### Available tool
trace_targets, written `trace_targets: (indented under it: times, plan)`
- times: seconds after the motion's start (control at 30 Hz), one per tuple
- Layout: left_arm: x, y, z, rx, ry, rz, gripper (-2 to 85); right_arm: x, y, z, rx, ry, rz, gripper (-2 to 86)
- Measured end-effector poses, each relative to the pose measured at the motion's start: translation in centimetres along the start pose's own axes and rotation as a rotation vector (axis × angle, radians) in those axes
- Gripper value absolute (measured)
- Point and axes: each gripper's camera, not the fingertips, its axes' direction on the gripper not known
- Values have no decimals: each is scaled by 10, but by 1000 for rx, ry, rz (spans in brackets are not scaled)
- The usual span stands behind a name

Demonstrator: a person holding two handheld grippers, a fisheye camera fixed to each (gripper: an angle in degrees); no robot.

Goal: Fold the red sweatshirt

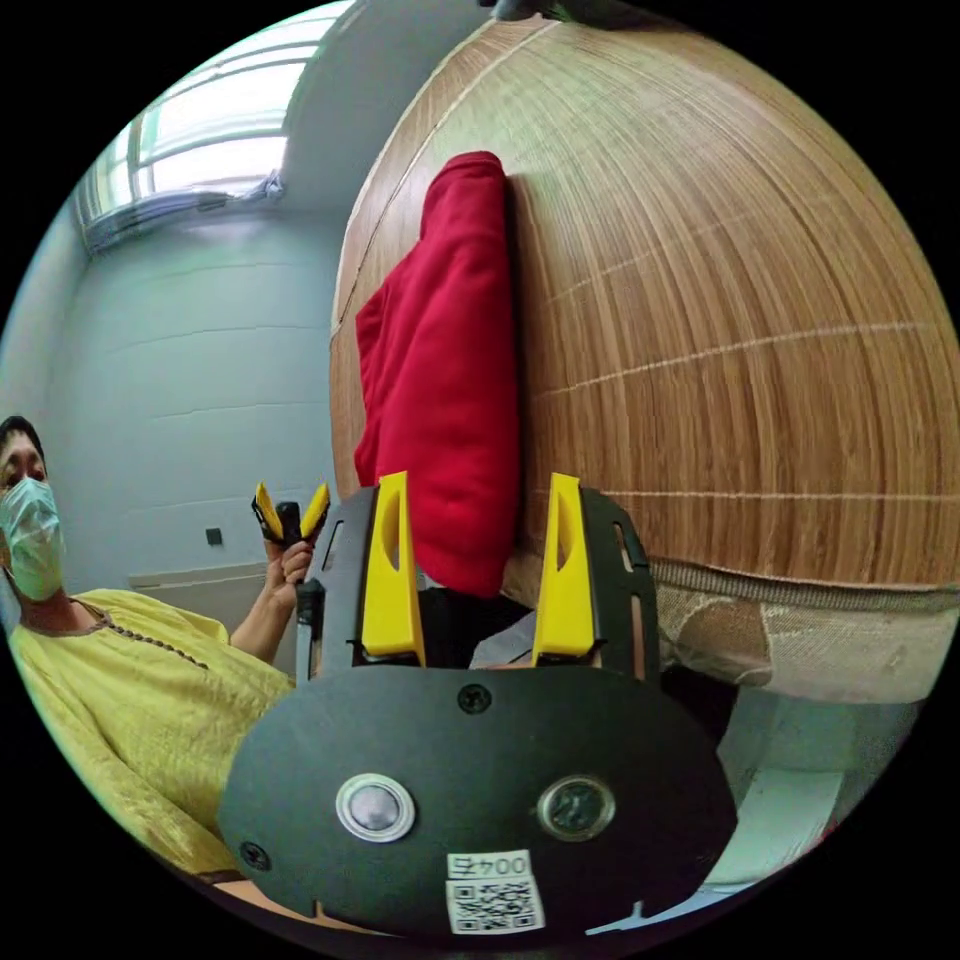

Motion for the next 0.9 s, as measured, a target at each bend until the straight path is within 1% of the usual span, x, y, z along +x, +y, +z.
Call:
trace_targets:
  times: [0.07,0.17,0.23,0.33,0.47,0.57,0.63,0.7,0.73,0.77,0.8,0.83,0.87,0.9]
  plan:
    - [-10,21,10,-3,10,-104,232,5,4,9,-4,-50,17,184]
    - [-26,36,29,-5,29,-208,264,1,9,30,-55,-52,26,182]
    - [-35,37,45,-29,8,-239,281,7,11,26,4,-77,81,176]
    - [-50,35,75,-80,6,-279,312,10,5,23,-25,-126,173,137]
    - [-64,35,104,-37,73,-352,357,-32,-3,13,-44,-193,225,111]
    - [-64,26,121,13,116,-385,380,-69,-8,10,-78,-186,211,106]
    - [-58,12,135,5,144,-379,388,-85,-10,12,-108,-187,201,102]
    - [-51,-7,152,-39,133,-365,390,-93,-11,20,-149,-186,190,101]
    - [-49,-22,164,-85,126,-356,382,-96,-11,26,-173,-187,187,101]
    - [-47,-36,174,-121,91,-355,330,-98,-11,31,-187,-190,183,101]
    - [-46,-41,175,-127,57,-360,282,-100,-10,32,-190,-192,176,102]
    - [-41,-48,171,-97,-17,-362,214,-101,-10,28,-185,-207,158,104]
    - [-35,-55,172,-78,2,-346,173,-98,-11,22,-189,-235,153,103]
    - [-32,-58,173,-81,1,-345,169,-95,-11,16,-183,-249,153,102]
